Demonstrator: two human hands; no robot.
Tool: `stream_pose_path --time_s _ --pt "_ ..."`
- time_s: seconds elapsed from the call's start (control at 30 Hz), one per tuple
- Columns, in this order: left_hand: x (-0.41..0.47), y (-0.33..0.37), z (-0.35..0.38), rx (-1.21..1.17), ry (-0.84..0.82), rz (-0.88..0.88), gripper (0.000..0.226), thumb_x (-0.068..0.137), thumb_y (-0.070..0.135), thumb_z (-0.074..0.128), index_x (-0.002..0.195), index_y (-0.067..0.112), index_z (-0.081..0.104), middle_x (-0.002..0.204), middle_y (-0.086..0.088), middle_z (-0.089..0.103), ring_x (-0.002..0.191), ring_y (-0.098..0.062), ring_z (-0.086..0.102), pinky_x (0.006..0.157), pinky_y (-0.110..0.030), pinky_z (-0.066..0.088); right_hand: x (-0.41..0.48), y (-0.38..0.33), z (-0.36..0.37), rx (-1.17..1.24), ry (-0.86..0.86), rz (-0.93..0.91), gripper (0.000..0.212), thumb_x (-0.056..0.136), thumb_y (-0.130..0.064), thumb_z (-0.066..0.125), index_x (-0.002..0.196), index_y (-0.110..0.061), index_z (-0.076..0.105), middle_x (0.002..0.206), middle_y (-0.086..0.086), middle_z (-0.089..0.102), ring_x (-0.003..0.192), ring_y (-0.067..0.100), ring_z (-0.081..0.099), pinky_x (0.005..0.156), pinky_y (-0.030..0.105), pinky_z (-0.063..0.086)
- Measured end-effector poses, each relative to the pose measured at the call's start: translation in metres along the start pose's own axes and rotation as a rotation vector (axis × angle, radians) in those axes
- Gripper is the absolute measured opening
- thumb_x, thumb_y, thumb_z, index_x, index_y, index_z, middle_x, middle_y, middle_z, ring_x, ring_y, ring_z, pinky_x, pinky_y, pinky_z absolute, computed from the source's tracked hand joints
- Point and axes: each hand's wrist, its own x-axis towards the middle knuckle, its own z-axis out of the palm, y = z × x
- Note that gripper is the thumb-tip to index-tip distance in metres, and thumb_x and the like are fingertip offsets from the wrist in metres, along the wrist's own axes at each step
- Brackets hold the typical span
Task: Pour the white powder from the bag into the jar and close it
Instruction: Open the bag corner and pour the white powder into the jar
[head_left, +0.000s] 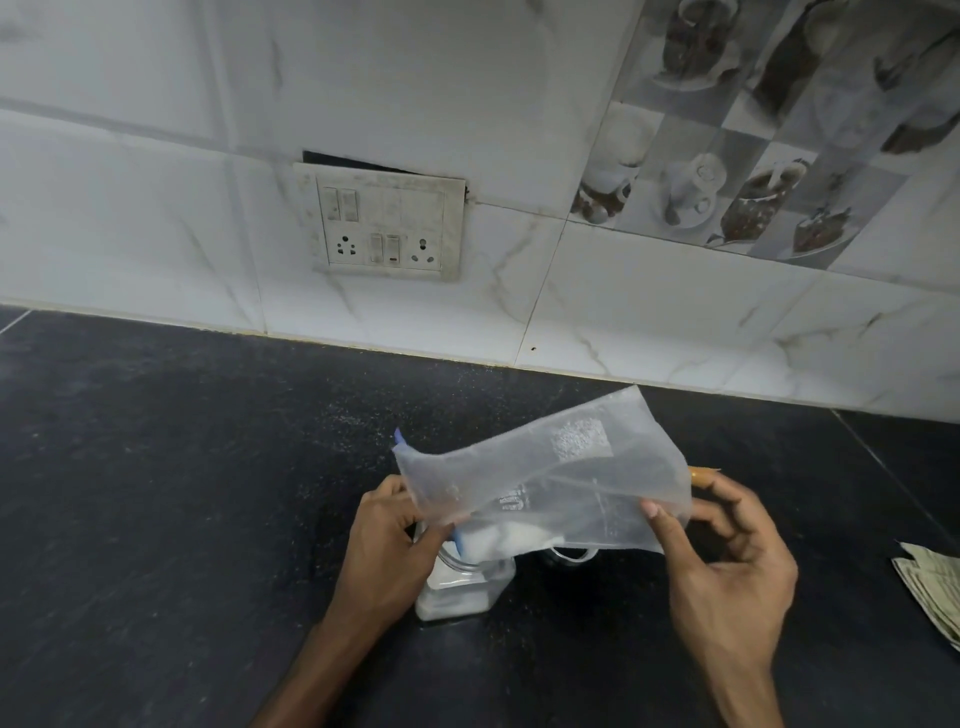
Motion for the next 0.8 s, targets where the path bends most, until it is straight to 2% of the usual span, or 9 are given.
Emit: stream_pose_path --time_s 0.03,0.13,0.23,0.33,0.47,0.57,0.63,0.73,0.8 --pt "0.0001 0.0003 -0.0001 0.008 -0.001 0.010 0.006 0.076 0.032 0.076 0.081 0.035 0.077 0.085 0.010 0.072 0.088 -0.011 0.069 0.073 -0.044 0.059 0.0003 -0.0006 0.0000 0.001 -0.006 -0.003 0.040 0.072 0.007 0.079 0.101 -0.017 0.067 0.086 -0.008 0.076 0.078 -0.002 0.071 0.075 0.010 0.053" --pt "0.0010 0.0007 0.0001 -0.018 -0.004 0.004 0.009 0.074 0.038 0.073 0.081 0.033 0.076 0.085 0.009 0.074 0.087 -0.010 0.070 0.072 -0.045 0.059 0.0028 -0.0014 0.0004 -0.008 0.014 -0.022 0.040 0.072 0.007 0.079 0.105 -0.012 0.066 0.097 0.012 0.074 0.078 -0.001 0.071 0.079 0.014 0.055" --pt "-0.0003 -0.0015 0.0009 0.001 0.001 -0.006 0.011 0.075 0.022 0.081 0.078 0.032 0.077 0.089 0.008 0.074 0.088 -0.012 0.070 0.073 -0.046 0.059 0.0025 -0.0022 0.0018 0.005 -0.005 -0.025 0.037 0.073 0.008 0.078 0.101 -0.014 0.067 0.091 0.003 0.075 0.077 -0.001 0.070 0.072 0.009 0.053" --pt "0.0001 -0.0005 -0.0003 -0.011 -0.002 0.000 0.030 0.078 0.009 0.081 0.078 0.039 0.075 0.086 0.015 0.074 0.083 -0.008 0.071 0.070 -0.041 0.060 0.0023 -0.0019 0.0027 -0.008 -0.001 -0.027 0.039 0.073 0.007 0.079 0.105 -0.011 0.067 0.096 0.011 0.074 0.078 0.001 0.070 0.076 0.010 0.053" --pt "0.0006 0.0001 -0.0013 0.016 0.009 0.008 0.023 0.077 0.012 0.083 0.077 0.034 0.077 0.096 0.020 0.070 0.089 -0.010 0.069 0.075 -0.042 0.059 0.0014 -0.0023 0.0024 -0.010 -0.026 -0.024 0.039 0.072 0.004 0.080 0.101 -0.018 0.068 0.090 -0.008 0.076 0.079 0.003 0.072 0.075 0.013 0.055" --pt "0.0006 0.0008 0.0009 -0.015 0.005 0.007 0.020 0.078 0.015 0.083 0.083 0.032 0.074 0.090 0.013 0.073 0.085 -0.009 0.070 0.071 -0.042 0.059 0.0036 -0.0024 0.0024 -0.014 0.021 -0.021 0.039 0.072 0.003 0.081 0.104 -0.015 0.067 0.095 0.004 0.075 0.080 0.004 0.072 0.080 0.016 0.056" --pt "-0.0006 0.0008 0.0027 0.003 0.000 -0.001 0.016 0.077 0.015 0.083 0.079 0.030 0.077 0.087 0.006 0.072 0.086 -0.012 0.069 0.072 -0.044 0.058 0.0050 -0.0027 0.0028 -0.029 0.002 -0.025 0.037 0.073 0.004 0.080 0.103 -0.014 0.067 0.093 -0.002 0.075 0.080 0.003 0.072 0.077 0.014 0.055" --pt "0.0008 -0.0050 0.0023 -0.033 -0.009 -0.003 0.003 0.078 0.025 0.079 0.078 0.024 0.077 0.087 0.003 0.074 0.086 -0.015 0.071 0.071 -0.048 0.059 0.0049 -0.0031 0.0033 -0.044 0.020 -0.026 0.038 0.073 0.004 0.081 0.105 -0.011 0.067 0.097 -0.003 0.075 0.080 0.003 0.072 0.087 0.029 0.057" --pt "0.0005 -0.0046 0.0021 -0.030 -0.010 -0.009 0.004 0.078 0.028 0.078 0.079 0.025 0.076 0.088 0.003 0.073 0.084 -0.016 0.071 0.069 -0.048 0.059 0.0062 -0.0018 0.0027 -0.032 0.013 -0.016 0.038 0.073 0.004 0.080 0.105 -0.012 0.067 0.095 -0.005 0.075 0.080 0.002 0.071 0.084 0.024 0.057"
